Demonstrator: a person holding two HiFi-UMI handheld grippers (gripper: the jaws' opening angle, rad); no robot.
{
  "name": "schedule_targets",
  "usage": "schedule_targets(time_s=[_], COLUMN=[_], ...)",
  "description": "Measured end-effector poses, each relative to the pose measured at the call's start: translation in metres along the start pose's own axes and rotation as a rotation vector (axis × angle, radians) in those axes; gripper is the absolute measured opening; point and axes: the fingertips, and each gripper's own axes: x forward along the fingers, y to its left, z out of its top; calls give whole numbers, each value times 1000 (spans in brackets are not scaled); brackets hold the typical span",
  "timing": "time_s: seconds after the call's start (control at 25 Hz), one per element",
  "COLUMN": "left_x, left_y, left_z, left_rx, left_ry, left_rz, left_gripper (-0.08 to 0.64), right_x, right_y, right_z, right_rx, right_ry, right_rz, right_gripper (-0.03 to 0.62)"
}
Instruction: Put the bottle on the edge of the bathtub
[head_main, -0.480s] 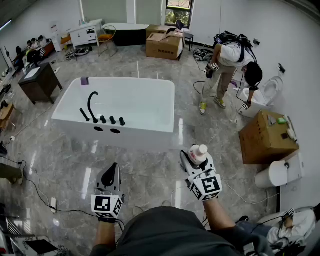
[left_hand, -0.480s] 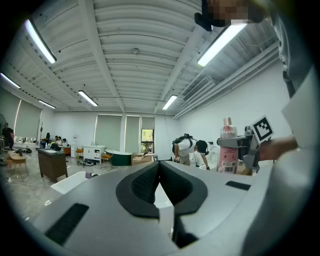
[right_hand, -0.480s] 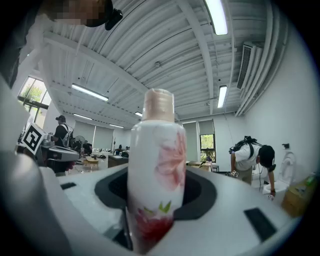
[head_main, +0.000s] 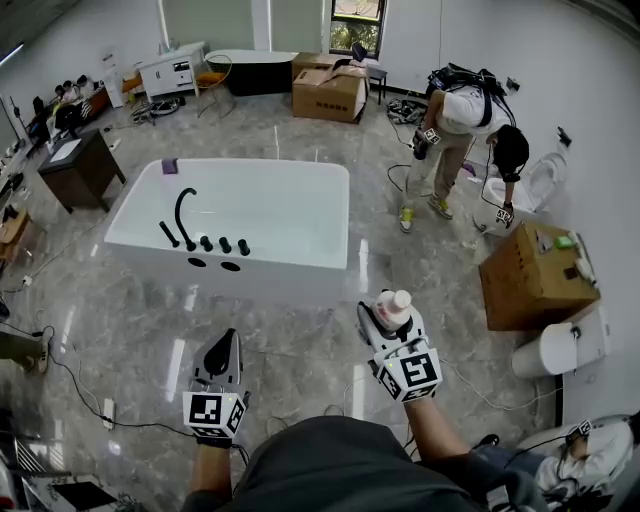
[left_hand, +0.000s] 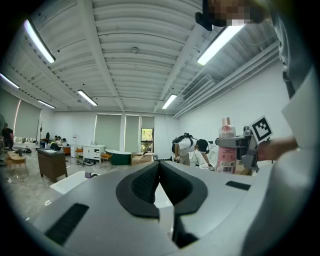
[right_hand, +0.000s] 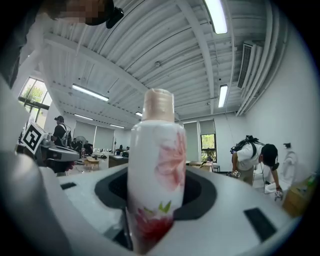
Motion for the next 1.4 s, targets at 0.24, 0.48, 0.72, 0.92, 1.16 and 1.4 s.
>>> schedule_targets(time_s=[0.24,0.48,0.72,0.92,1.16,1.4], left_x=[11,28,43,60,112,185], left_y=[-6,-17,-22,-8,33,88], left_z=[-5,-11,-26,-38,-47,-51], left_rx=[1,-1,-3,-14,-32,-34], left_ry=[9,20,47,78,67,62], left_rz=[5,32,65,84,72,26], left_gripper=[0,0,0,0,0,0], right_x=[1,8,36,69,123,197], right_y=[-11,-35,-54,-65,-74,-86], right_z=[-2,-9,-20,-29,-37,-39], right_rx=[18,36,34,38,22,-1], right_ry=[-14,-7,-4,10,24,38], right_rz=[13,28,70,80,71,35], right_gripper=[210,210,211,212,212,212])
